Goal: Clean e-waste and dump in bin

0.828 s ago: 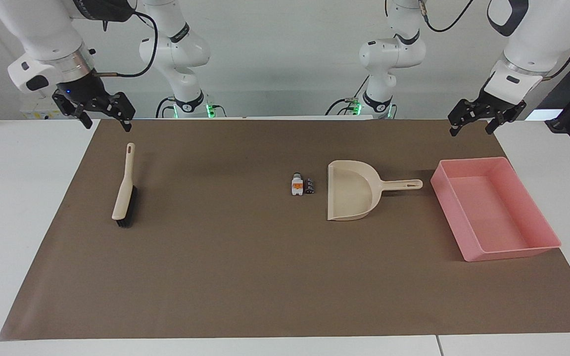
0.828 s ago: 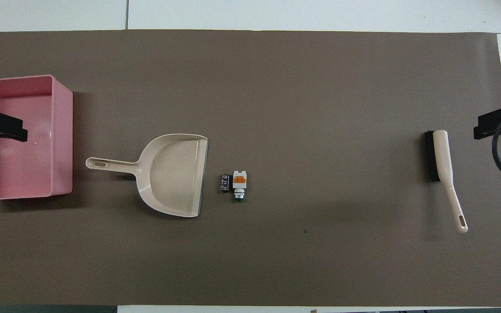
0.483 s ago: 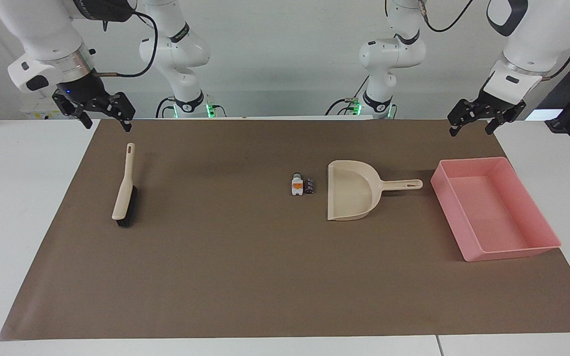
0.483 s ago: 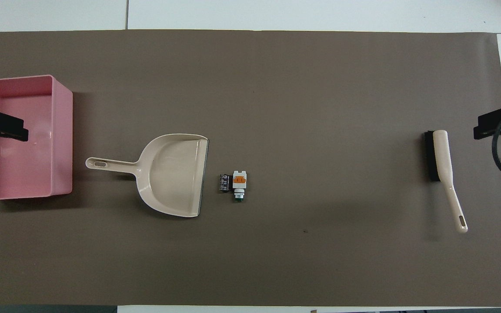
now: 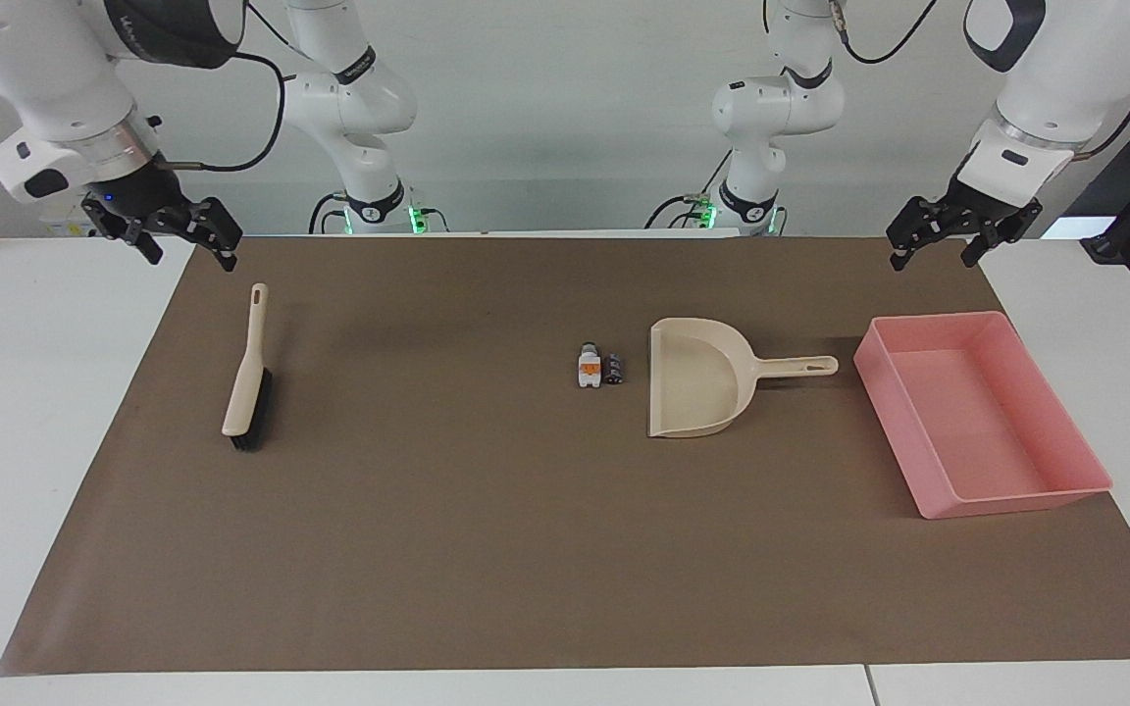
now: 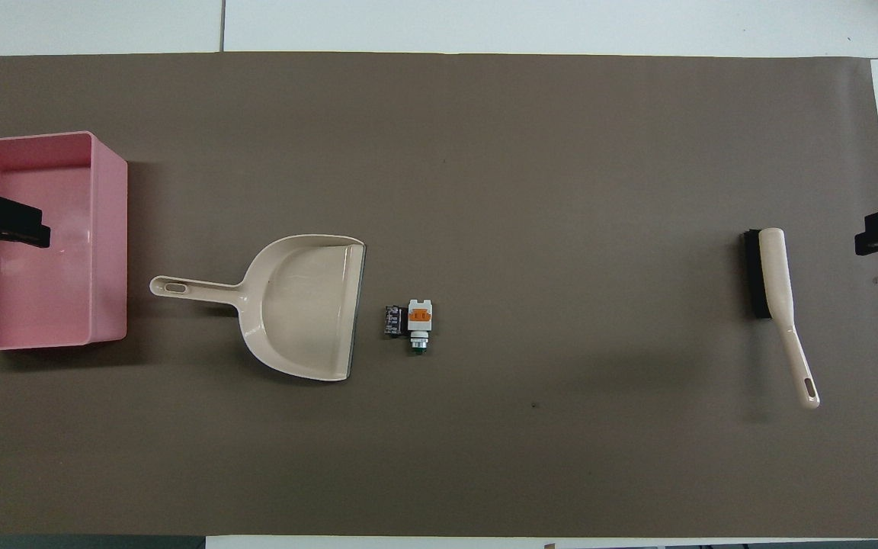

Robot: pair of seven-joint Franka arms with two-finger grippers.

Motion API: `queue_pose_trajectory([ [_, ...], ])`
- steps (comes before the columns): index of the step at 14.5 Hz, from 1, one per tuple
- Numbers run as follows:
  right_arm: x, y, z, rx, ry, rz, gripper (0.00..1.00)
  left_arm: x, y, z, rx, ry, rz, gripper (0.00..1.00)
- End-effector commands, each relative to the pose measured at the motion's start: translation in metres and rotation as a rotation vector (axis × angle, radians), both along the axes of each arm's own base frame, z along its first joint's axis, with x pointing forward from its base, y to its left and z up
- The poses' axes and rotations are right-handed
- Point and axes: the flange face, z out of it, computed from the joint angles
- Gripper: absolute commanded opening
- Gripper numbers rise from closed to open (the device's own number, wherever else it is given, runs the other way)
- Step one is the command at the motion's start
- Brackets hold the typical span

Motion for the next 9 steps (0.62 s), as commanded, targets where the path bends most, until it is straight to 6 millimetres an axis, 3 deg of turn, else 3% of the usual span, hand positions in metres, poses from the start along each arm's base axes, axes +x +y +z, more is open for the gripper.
queue_pose_trajectory([
  [1, -0.046, -0.025, -0.06, 0.022, -0.027, 0.072, 0.99, -0.007, 0.002, 0.0, 0.011, -0.013, -0.004, 0.99],
  [5, -0.066, -0.039, -0.163, 0.052, 0.038, 0.092, 0.99, -0.004, -0.006, -0.006, 0.005, -0.034, -0.133, 0.99],
  [9, -0.091, -0.044, -0.232, 0.053, 0.026, 0.079, 0.99, -0.013, -0.016, -0.031, 0.014, -0.072, -0.496, 0.99],
])
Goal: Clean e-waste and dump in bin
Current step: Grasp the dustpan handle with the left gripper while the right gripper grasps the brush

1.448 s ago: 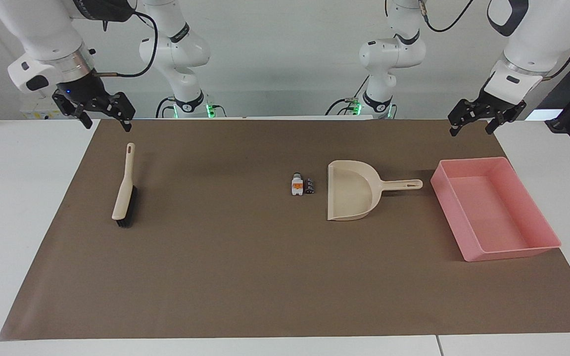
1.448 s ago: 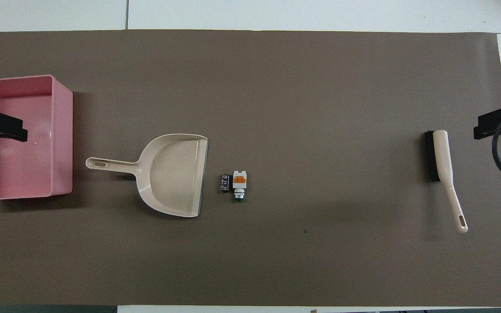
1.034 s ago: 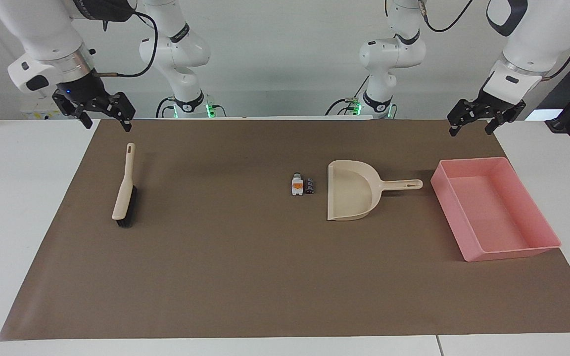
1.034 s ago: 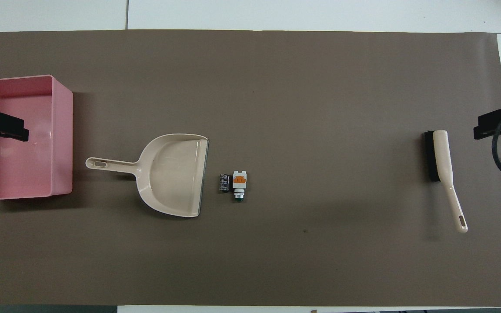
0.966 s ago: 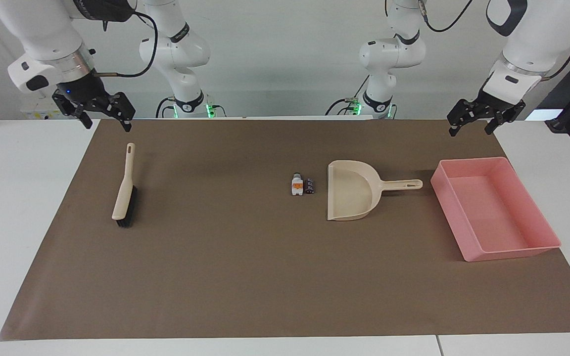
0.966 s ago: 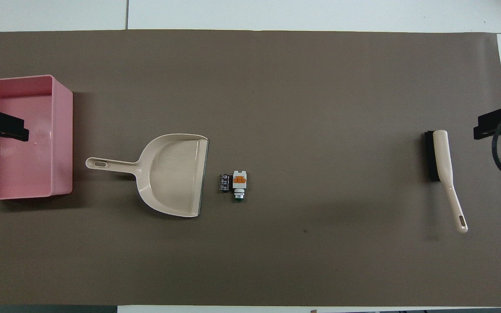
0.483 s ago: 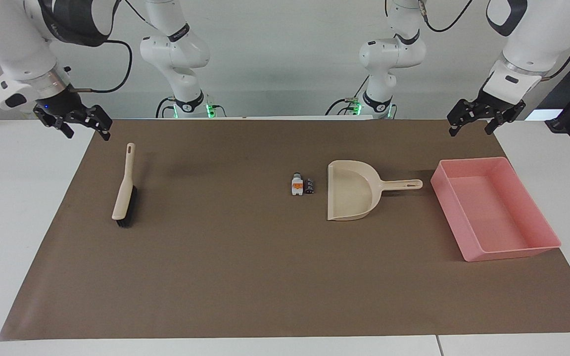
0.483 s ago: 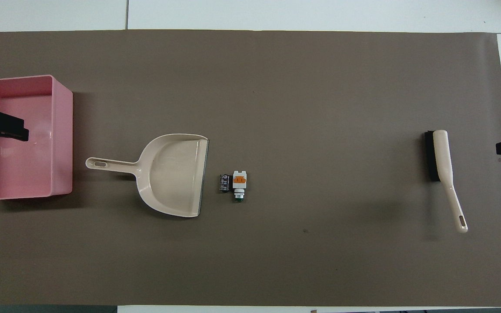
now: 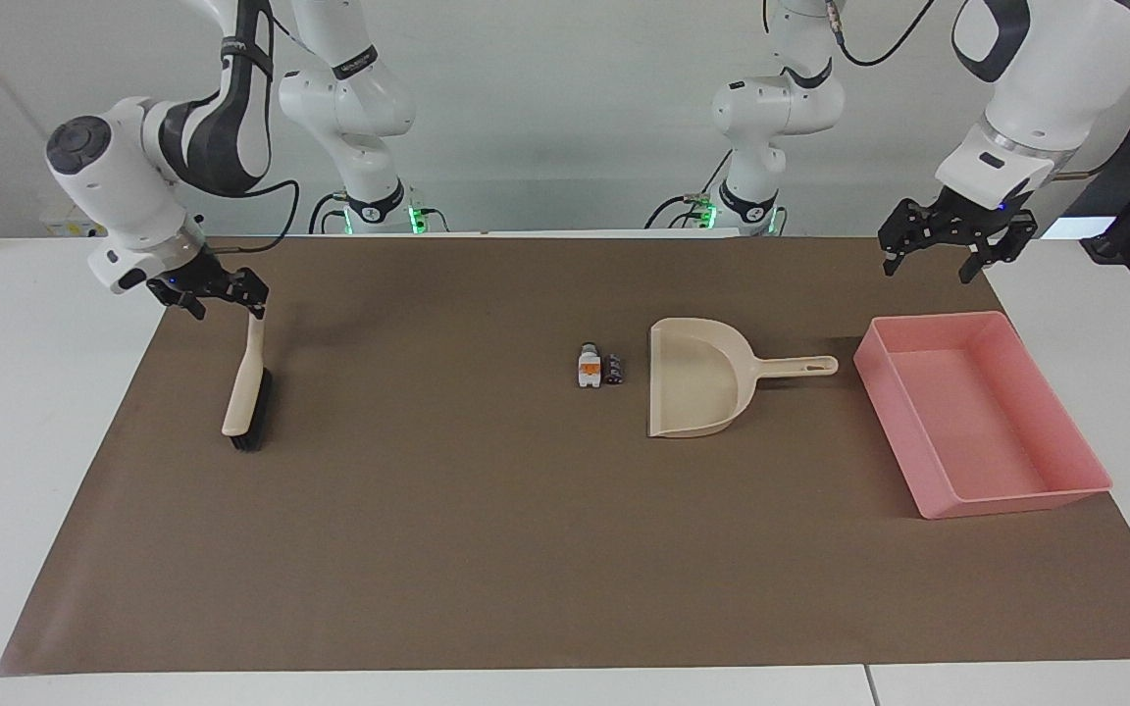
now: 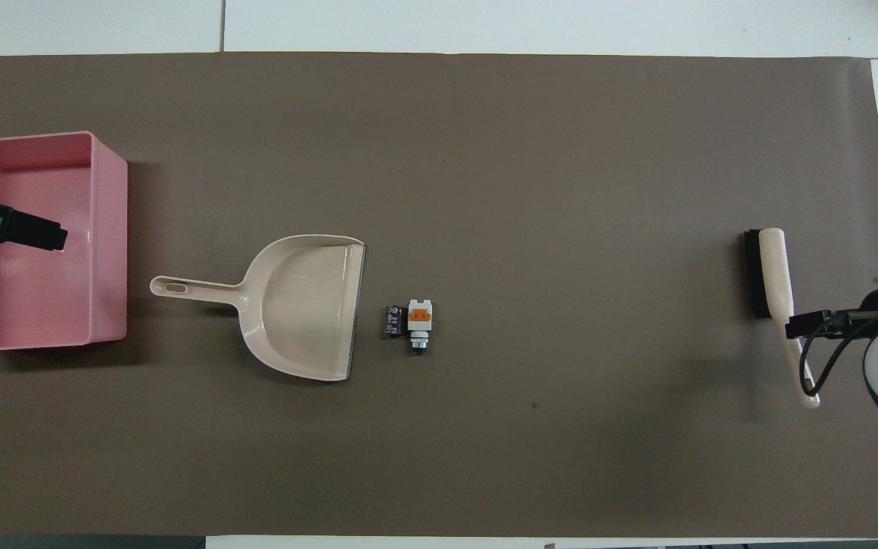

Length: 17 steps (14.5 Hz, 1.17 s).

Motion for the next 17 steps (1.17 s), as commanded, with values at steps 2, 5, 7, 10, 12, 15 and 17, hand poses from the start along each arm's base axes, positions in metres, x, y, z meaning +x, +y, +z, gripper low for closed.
queue_pose_trajectory([
  [2, -0.024, -0.009, -0.037, 0.015, -0.02, 0.011, 0.99, -0.029, -0.017, -0.025, 0.024, -0.03, -0.374, 0.99],
  [5, -0.024, -0.018, -0.054, 0.02, -0.006, 0.019, 0.99, -0.03, -0.032, -0.051, 0.037, -0.042, -0.634, 0.99],
  [7, -0.024, -0.018, -0.054, 0.02, -0.004, 0.02, 0.97, -0.032, -0.045, -0.072, 0.047, -0.034, -0.86, 0.99],
  [10, -0.023, -0.014, -0.055, 0.024, -0.004, 0.023, 0.87, -0.037, -0.047, -0.119, 0.064, -0.047, -1.052, 0.99],
  [12, -0.022, -0.012, -0.055, 0.034, -0.006, 0.014, 0.86, -0.047, -0.06, -0.141, 0.058, -0.011, -1.095, 0.99],
  [15, -0.021, -0.01, -0.054, 0.06, -0.014, -0.007, 0.85, -0.052, -0.071, -0.167, 0.056, 0.002, -1.125, 0.99],
  [17, -0.021, -0.01, -0.054, 0.06, -0.016, -0.005, 0.78, -0.061, -0.082, -0.19, 0.054, 0.009, -1.153, 0.99],
])
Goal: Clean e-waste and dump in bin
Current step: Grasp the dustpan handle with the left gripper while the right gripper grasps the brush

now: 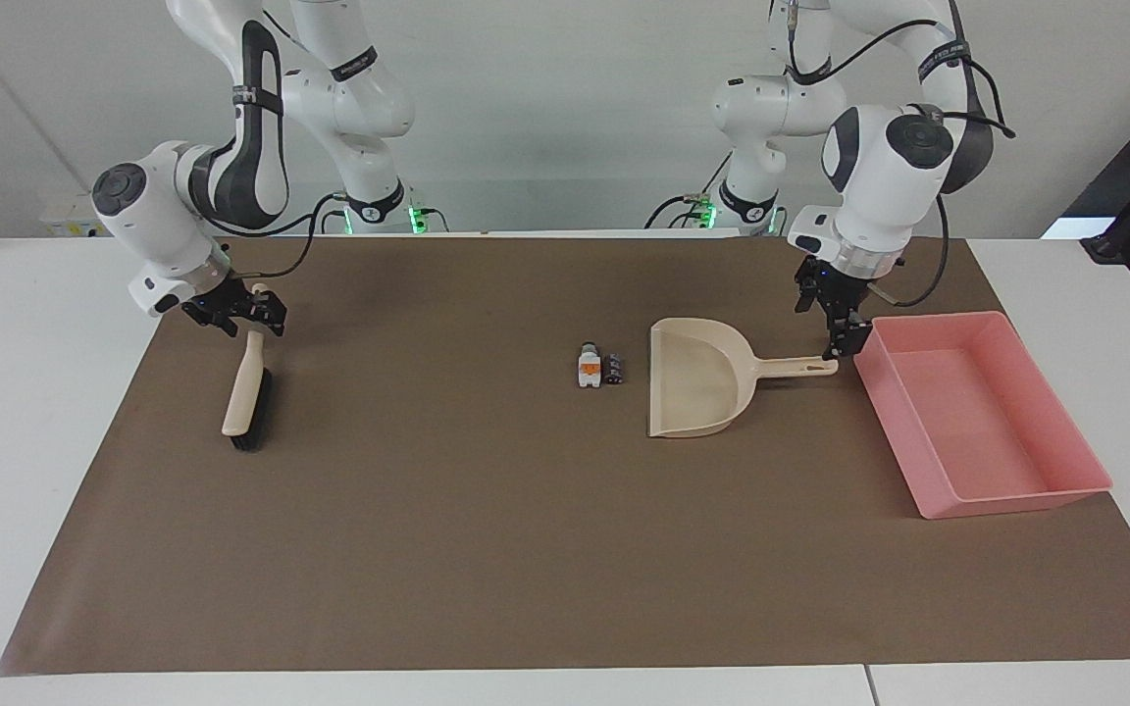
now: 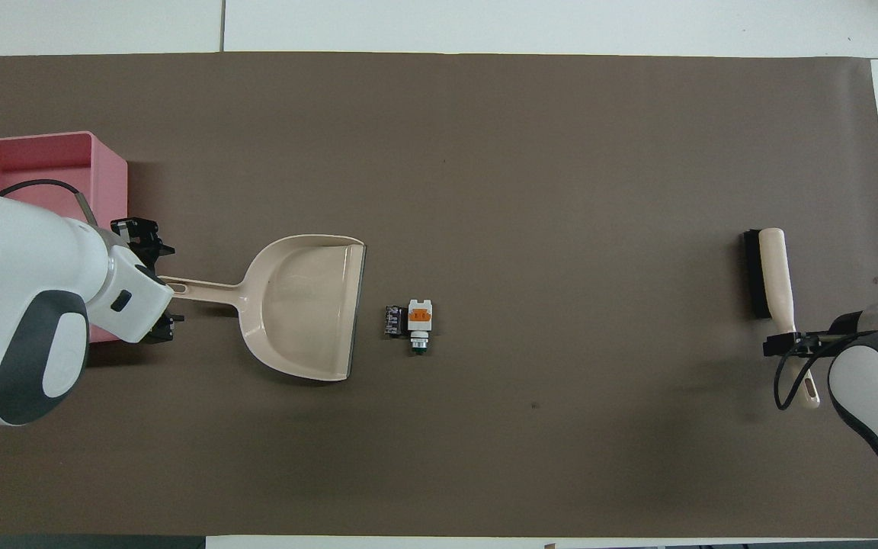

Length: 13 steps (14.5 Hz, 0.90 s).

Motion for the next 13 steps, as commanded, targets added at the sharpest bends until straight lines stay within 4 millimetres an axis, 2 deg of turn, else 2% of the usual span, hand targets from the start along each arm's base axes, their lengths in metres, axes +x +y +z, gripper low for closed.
queue_pose_trajectory([
  [1, 0.0, -0.001, 0.0, 0.014, -0.016, 0.012, 0.75, -0.017, -0.006, -0.035, 0.009, -0.017, -0.043, 0.99],
  [2, -0.001, 0.0, -0.001, 0.015, -0.013, 0.014, 0.68, -0.019, -0.01, -0.046, 0.003, -0.036, -0.052, 0.99],
  [3, -0.001, -0.001, 0.0, 0.016, -0.014, 0.015, 0.51, -0.02, -0.016, -0.062, 0.003, -0.027, -0.068, 0.99],
  [4, 0.0, 0.0, 0.001, 0.016, -0.011, 0.014, 0.11, -0.019, -0.018, -0.072, 0.017, -0.016, -0.081, 0.99],
  [5, 0.002, 0.0, 0.002, 0.015, -0.013, 0.008, 0.0, -0.016, -0.018, -0.08, 0.033, -0.025, -0.099, 0.99],
  [8, 0.006, 0.002, 0.004, 0.014, -0.004, 0.004, 0.0, -0.015, -0.02, -0.087, 0.041, -0.024, -0.111, 0.98],
  [10, 0.012, 0.002, 0.011, 0.018, 0.013, -0.014, 0.0, -0.014, -0.021, -0.09, 0.04, -0.023, -0.113, 0.98],
  [12, 0.025, 0.005, 0.031, 0.023, 0.038, -0.011, 0.0, -0.015, -0.024, -0.089, 0.04, -0.025, -0.12, 0.97],
  [13, 0.035, 0.025, 0.048, 0.023, 0.05, 0.014, 0.0, -0.015, -0.024, -0.09, 0.04, -0.022, -0.119, 0.94],
])
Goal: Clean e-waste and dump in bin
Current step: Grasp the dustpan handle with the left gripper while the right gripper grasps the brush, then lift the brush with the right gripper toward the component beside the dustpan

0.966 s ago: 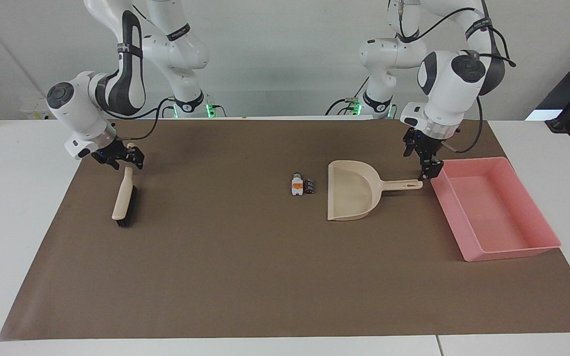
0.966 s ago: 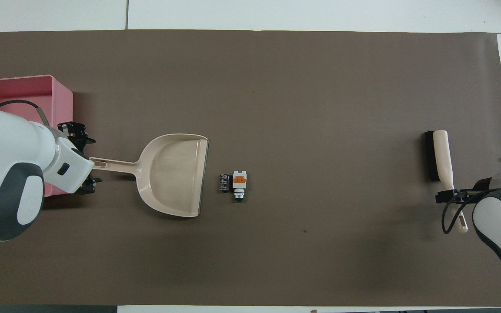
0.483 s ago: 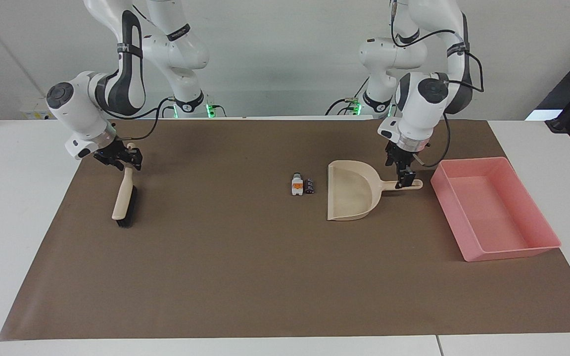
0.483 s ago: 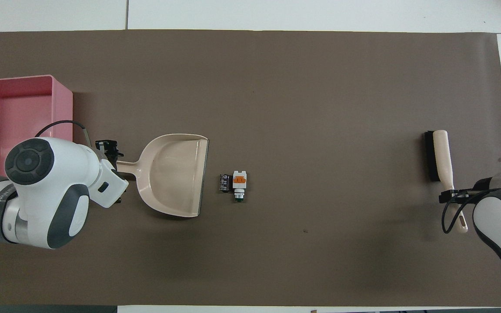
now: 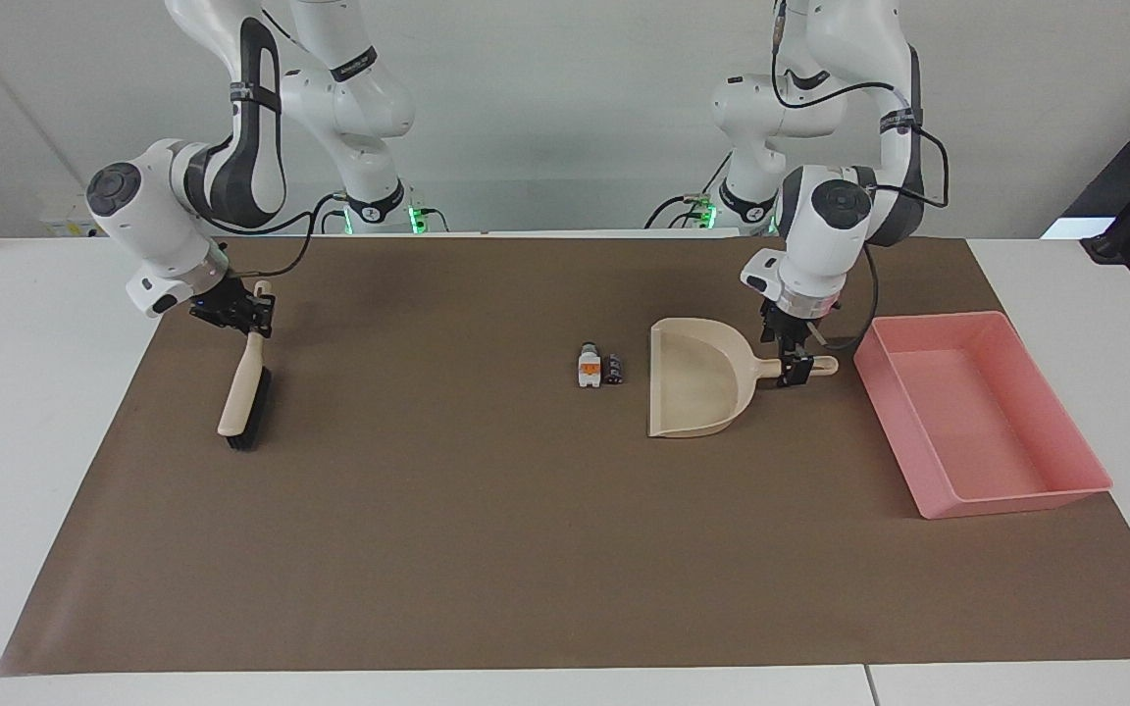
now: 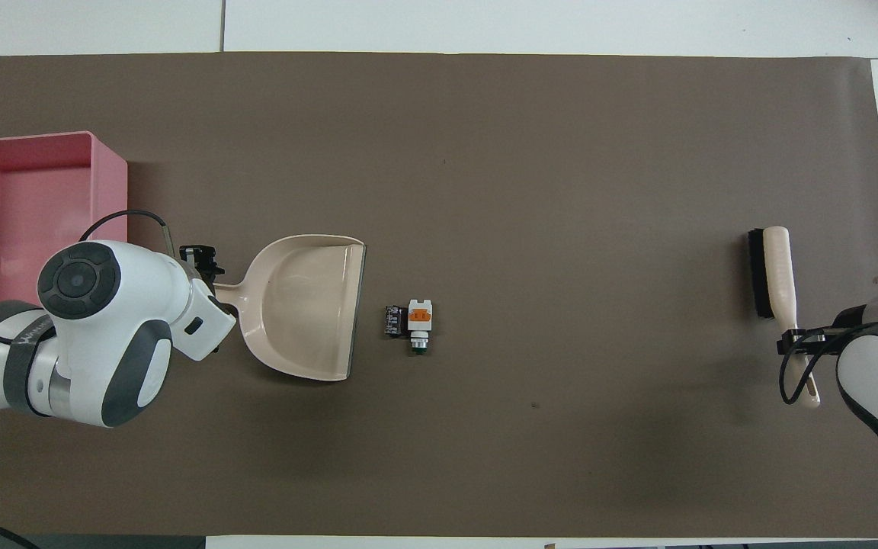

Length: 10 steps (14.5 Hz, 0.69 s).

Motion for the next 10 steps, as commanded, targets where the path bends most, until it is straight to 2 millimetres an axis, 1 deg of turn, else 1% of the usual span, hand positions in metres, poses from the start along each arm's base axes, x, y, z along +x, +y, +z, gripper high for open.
queue_pose_trajectory([
  [1, 0.029, 0.038, 0.043, 0.005, 0.025, 0.003, 0.0, -0.001, -0.002, 0.0, 0.005, -0.017, -0.02, 0.83],
  [2, 0.034, 0.061, 0.058, -0.01, 0.035, -0.02, 0.0, -0.002, -0.003, 0.0, 0.005, -0.018, -0.023, 0.71],
  [3, 0.037, 0.086, 0.068, -0.029, 0.042, -0.031, 0.0, -0.003, -0.006, 0.0, 0.005, -0.017, -0.029, 0.54],
  [4, 0.037, 0.111, 0.073, -0.042, 0.054, -0.041, 0.0, -0.003, -0.006, 0.0, 0.006, -0.015, -0.031, 0.33],
  [5, 0.035, 0.137, 0.077, -0.057, 0.058, -0.049, 0.0, -0.003, -0.005, 0.0, 0.006, -0.012, -0.027, 0.16],
  [6, 0.032, 0.163, 0.078, -0.07, 0.069, -0.058, 0.0, -0.003, -0.005, 0.0, 0.007, -0.012, -0.027, 0.07],
  [7, 0.027, 0.195, 0.078, -0.086, 0.084, -0.061, 0.0, -0.003, -0.005, 0.0, 0.007, -0.012, -0.029, 0.01],
  [9, 0.009, 0.258, 0.078, -0.118, 0.09, -0.044, 0.0, -0.003, -0.004, -0.001, 0.011, -0.004, -0.029, 0.01],
  [10, 0.0, 0.282, 0.077, -0.126, 0.088, -0.026, 0.0, -0.003, -0.003, 0.0, 0.018, 0.008, -0.03, 0.01],
])
